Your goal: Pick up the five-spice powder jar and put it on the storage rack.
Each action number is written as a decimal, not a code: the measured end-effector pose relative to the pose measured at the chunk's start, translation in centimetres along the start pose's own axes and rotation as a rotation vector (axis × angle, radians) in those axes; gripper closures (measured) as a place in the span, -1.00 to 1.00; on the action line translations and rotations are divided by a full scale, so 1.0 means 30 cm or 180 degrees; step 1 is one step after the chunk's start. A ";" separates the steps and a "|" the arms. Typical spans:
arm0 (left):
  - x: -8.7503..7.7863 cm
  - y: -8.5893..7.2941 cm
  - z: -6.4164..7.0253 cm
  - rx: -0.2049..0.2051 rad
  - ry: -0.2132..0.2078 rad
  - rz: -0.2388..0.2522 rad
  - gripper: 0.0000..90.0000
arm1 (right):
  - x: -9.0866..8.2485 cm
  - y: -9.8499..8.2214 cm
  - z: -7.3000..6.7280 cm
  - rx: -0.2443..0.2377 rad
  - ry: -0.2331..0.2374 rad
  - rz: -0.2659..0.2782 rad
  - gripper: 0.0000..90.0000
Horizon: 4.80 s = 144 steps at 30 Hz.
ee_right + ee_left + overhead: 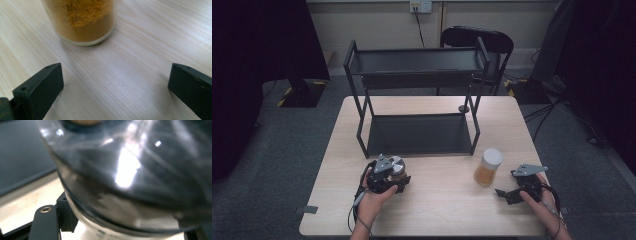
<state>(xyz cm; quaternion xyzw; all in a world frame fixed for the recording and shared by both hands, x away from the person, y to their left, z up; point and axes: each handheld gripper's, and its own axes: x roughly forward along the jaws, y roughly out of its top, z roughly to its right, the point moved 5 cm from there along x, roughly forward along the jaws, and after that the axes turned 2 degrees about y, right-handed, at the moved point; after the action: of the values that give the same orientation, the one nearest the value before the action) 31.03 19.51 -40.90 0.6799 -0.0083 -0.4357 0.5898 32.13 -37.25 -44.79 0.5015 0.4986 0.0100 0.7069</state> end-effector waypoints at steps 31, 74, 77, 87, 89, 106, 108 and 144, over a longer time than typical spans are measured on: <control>0.066 0.307 -0.037 -0.0011 -0.0047 -0.0036 -0.32 | 0.000 0.000 0.000 0.0001 0.0000 0.0000 -1.00; -0.075 0.701 -0.061 0.0095 0.0044 -0.0008 -0.32 | 0.000 0.000 0.000 0.0004 0.0000 0.0003 -1.00; -0.084 0.719 -0.063 0.0096 0.0048 -0.0015 -0.32 | 0.000 0.000 0.000 0.0004 -0.0001 0.0003 -1.00; -0.126 0.792 -0.063 0.0110 0.0054 -0.0013 -0.32 | 0.000 0.000 0.000 0.0002 0.0000 0.0000 -1.00; -0.134 0.804 -0.063 0.0103 0.0048 -0.0007 -0.32 | 0.000 0.000 0.000 0.0002 0.0000 0.0000 -1.00; -0.179 0.907 -0.055 0.0143 0.0064 -0.0013 -0.32 | 0.000 0.000 0.000 -0.0003 0.0001 -0.0002 -1.00; -0.182 0.913 -0.055 0.0143 0.0067 -0.0011 -0.32 | 0.000 0.000 0.000 0.0000 0.0001 -0.0002 -1.00; -0.138 1.118 -0.156 0.0017 0.0195 0.0035 -0.32 | -0.001 0.001 0.000 0.0006 0.0004 -0.0007 -1.00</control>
<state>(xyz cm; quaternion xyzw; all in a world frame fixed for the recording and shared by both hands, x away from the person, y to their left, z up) 48.14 15.21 -11.72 0.6944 0.0049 -0.4113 0.5904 32.14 -37.25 -44.76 0.5017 0.4996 0.0091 0.7061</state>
